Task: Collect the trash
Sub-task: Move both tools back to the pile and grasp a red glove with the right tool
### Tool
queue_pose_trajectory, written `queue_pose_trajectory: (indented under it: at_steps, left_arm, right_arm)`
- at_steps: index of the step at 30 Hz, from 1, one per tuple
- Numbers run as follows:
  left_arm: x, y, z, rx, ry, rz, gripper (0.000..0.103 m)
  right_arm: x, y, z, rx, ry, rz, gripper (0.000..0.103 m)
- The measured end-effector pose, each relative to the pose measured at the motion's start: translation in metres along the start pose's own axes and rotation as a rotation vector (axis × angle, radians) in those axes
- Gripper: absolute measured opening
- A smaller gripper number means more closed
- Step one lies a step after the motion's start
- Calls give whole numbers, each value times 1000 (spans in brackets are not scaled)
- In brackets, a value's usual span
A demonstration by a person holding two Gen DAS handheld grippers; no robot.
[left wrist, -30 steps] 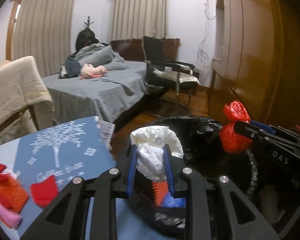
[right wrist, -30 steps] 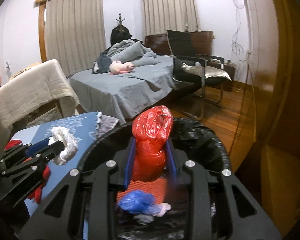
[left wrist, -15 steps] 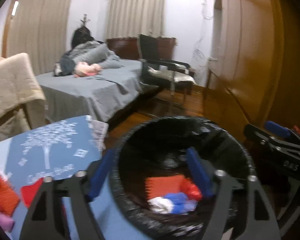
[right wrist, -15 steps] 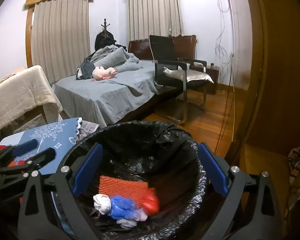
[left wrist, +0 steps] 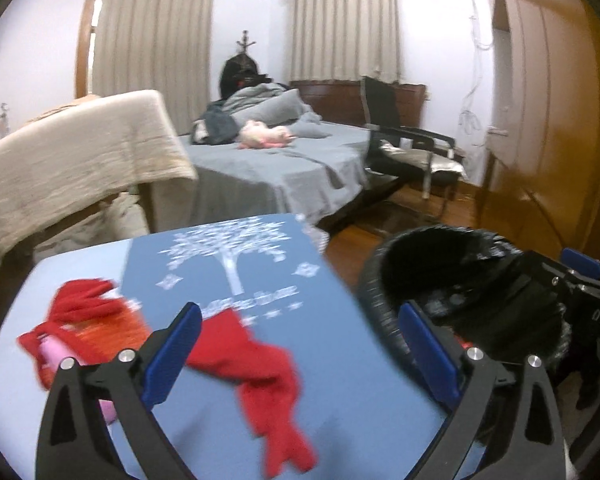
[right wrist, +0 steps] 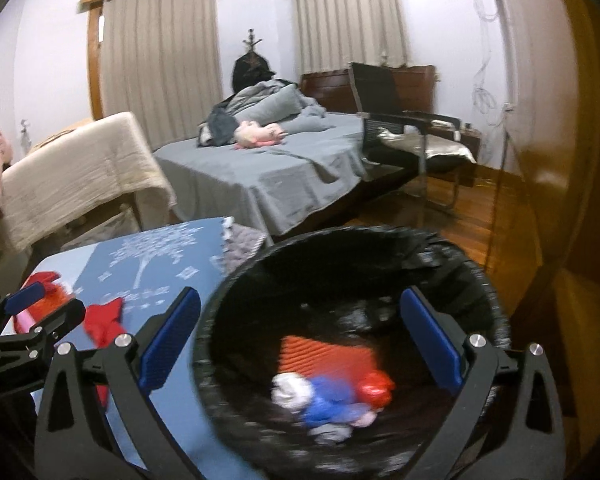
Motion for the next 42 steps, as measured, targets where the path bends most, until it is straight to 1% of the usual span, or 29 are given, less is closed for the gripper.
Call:
queue_pose_trajectory:
  at_steps: [3,9,14,19,22,28,38,42]
  left_arm:
    - [10,7,21,-36,27,8,97]
    - [28,19,66,-133,86,9,97]
    - [42,25,97,-185,130,15,97]
    - [51,26,119,-226,162,22,97]
    - [56,24,128,-236,179,30,97]
    - [65,19,140,-255,192,46,97]
    - [70,15,157,-265,232,55,96]
    - [71,12,159,-259,235,59,93]
  right_arm:
    - [2,-3,24,-34,32,11,97]
    - [6,-10,72,-100,98,26,97]
    - [10,-13,105,-146,147,38,97]
    - [14,-22,136,-179,192,62,97]
    - [17,-30,153,-192,214,76,97]
    - [21,-51,173,-196,237,118,97]
    - [26,-83,197,-197,282,200,97]
    - [28,-89,202,-202,292,226,97]
Point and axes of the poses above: each gripper's, at about its wrist camera, not at the fingertips, and y roughly against the way its jaws point, z to its left, x to its underside, the point moved 1 cm from there along -y, roughly the way its jaws point, and after that the axes turned 13 degrees about z, right-handed, at the moved point
